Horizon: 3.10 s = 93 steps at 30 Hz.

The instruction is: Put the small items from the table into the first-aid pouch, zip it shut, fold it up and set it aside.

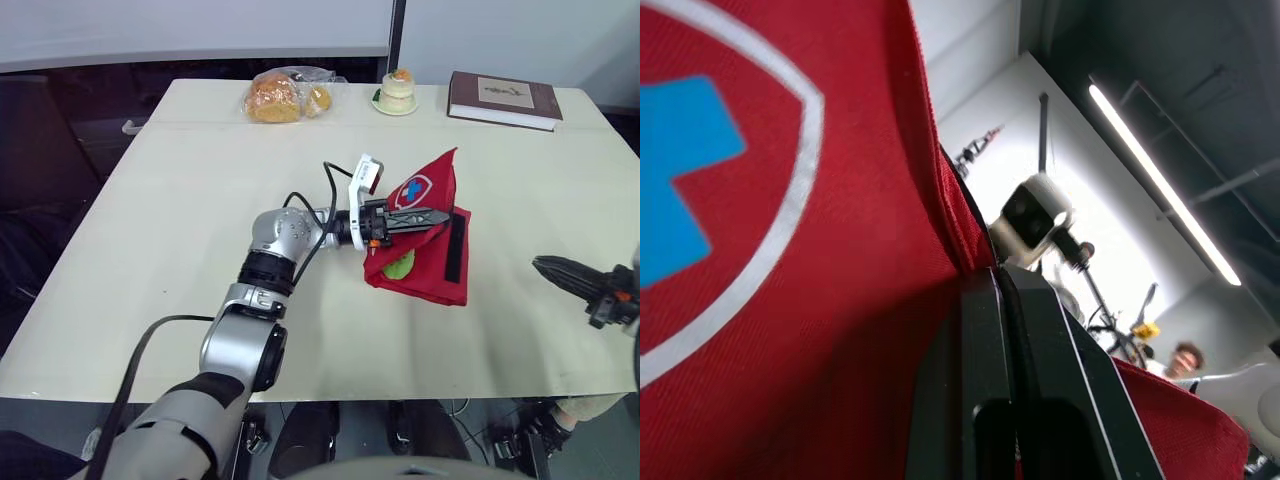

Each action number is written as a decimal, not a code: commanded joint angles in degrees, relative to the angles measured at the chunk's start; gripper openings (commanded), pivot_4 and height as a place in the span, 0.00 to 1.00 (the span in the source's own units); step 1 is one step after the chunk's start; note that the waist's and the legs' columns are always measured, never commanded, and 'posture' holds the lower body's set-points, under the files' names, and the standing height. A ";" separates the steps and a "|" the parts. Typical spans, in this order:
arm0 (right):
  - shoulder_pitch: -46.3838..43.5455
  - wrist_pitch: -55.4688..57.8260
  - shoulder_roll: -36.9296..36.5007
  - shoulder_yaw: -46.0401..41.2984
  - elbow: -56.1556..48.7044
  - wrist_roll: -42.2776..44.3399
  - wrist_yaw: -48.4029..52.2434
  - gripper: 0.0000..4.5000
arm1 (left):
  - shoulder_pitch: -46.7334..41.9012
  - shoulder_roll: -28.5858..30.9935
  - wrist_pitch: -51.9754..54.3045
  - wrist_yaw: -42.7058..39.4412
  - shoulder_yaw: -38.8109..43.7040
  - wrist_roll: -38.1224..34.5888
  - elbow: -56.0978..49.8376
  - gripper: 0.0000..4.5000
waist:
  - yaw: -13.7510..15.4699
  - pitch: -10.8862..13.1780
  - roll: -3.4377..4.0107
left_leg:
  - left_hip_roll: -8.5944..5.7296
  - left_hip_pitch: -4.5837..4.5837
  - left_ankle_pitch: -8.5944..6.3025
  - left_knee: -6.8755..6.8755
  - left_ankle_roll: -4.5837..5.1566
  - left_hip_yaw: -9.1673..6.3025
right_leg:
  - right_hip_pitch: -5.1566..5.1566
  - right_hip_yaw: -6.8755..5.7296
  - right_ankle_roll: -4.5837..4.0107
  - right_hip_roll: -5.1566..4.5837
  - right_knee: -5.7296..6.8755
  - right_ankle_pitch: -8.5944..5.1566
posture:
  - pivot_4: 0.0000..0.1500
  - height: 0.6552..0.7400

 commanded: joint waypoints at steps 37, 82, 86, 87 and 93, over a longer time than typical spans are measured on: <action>12.74 -0.41 3.80 -10.90 -12.20 4.49 -8.38 1.00 | 0.79 -12.07 -28.91 -0.20 -9.98 29.06 20.57 0.98 | 1.27 -0.78 0.12 | -0.07 0.26 -0.08 0.17 0.17 -0.05 | 0.47 0.09 0.09 -0.01 -0.25 -0.26 | 1.00 0.87; 14.08 -3.93 4.67 -9.61 -10.14 1.59 -6.29 1.00 | -3.41 -9.69 -70.39 -0.91 -15.81 42.18 23.92 0.02 | 0.00 -0.60 0.27 | -0.06 -0.09 -0.15 0.10 0.28 0.03 | 0.18 0.15 0.06 0.05 -0.33 -0.23 | 1.00 0.87; 15.26 -3.79 4.89 -9.87 -11.16 1.89 -6.61 1.00 | -0.51 -9.28 -72.10 -4.13 -20.47 46.99 25.78 0.02 | -0.01 -0.62 0.29 | -0.04 -0.07 -0.16 0.10 0.29 0.03 | 0.18 0.16 0.06 0.05 -0.33 -0.24 | 1.00 0.87; 15.54 -3.76 4.88 -10.01 -11.25 1.92 -6.62 1.00 | 0.33 -8.53 -71.51 -6.46 -22.07 48.14 25.68 0.02 | -0.02 -0.64 0.28 | -0.04 -0.04 -0.16 0.10 0.29 0.03 | 0.19 0.16 0.07 0.06 -0.33 -0.24 | 1.00 0.87; 16.13 -3.72 4.82 -10.16 -11.56 2.12 -6.94 1.00 | 2.36 -6.61 -67.29 -16.15 -23.54 47.05 21.39 0.02 | -0.19 -0.71 0.34 | -0.01 0.07 -0.16 0.10 0.29 0.04 | 0.26 0.15 0.08 0.07 -0.33 -0.26 | 1.00 0.87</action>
